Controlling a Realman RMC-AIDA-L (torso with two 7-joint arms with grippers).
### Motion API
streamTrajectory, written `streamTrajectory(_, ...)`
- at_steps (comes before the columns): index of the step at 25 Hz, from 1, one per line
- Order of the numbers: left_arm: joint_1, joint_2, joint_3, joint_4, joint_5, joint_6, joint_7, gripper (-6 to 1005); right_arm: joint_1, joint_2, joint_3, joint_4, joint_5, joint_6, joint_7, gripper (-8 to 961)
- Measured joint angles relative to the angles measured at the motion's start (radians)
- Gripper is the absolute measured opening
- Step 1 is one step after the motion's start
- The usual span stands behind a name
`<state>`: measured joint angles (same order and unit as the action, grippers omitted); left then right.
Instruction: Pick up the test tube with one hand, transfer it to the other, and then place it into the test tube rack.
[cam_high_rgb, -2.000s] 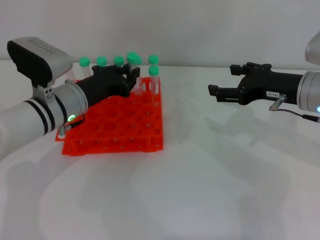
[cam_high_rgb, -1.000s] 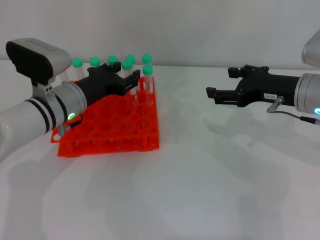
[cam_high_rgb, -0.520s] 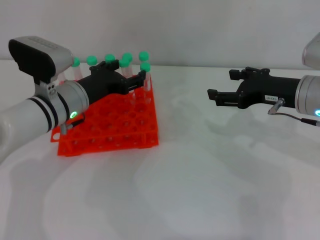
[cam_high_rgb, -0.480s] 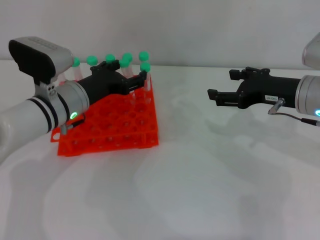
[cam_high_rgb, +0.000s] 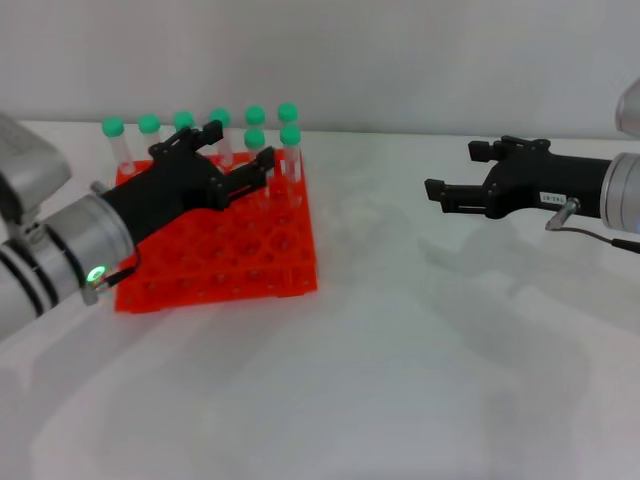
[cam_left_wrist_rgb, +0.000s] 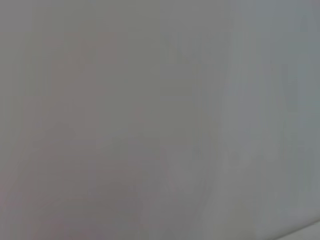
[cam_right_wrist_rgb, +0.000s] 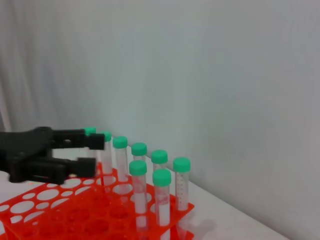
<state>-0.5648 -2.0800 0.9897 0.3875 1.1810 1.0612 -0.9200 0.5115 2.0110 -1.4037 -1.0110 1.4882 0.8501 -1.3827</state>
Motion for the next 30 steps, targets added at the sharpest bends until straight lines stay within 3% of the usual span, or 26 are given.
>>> streamTrajectory(8, 0.147, -0.002, 0.002, 0.023, -0.161, 0.190, 0.197, 871, -0.024, 0.000, 0.005, -0.001, -0.002, -0.001, -0.006, 858)
streamTrajectory(17, 0.263, -0.001, -0.004, 0.004, -0.383, 0.205, 0.339, 870, -0.134, 0.004, 0.079, 0.026, 0.122, -0.010, -0.169, 858)
streamTrajectory(24, 0.285, 0.002, -0.005, -0.047, -0.483, 0.192, 0.369, 869, -0.213, 0.002, 0.108, 0.125, 0.339, 0.009, -0.361, 857)
streamTrajectory(30, 0.286, 0.003, -0.010, -0.052, -0.487, 0.188, 0.371, 869, -0.215, 0.001, 0.174, 0.349, 0.592, 0.215, -0.659, 857)
